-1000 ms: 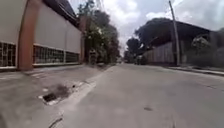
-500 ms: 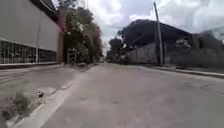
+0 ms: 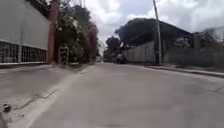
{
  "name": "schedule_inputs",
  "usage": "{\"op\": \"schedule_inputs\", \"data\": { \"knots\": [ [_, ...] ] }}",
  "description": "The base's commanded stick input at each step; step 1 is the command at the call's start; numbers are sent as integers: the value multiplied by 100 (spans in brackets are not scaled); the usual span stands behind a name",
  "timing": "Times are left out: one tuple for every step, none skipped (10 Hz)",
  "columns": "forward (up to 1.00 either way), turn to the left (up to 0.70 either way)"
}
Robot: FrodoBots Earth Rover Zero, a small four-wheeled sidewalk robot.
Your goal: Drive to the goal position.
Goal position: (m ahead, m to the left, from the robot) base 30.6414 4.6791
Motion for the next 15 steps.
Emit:
{"op": "schedule_inputs", "data": {
  "knots": [
    [100, 0],
    [100, 0],
    [100, 0],
    [100, 0],
    [100, 0],
    [100, 0],
    [100, 0],
    [100, 1],
    [100, 14],
    [100, 11],
    [100, 7],
    [100, 3],
    [100, 0],
    [100, 0],
    [100, 0]
  ]
}}
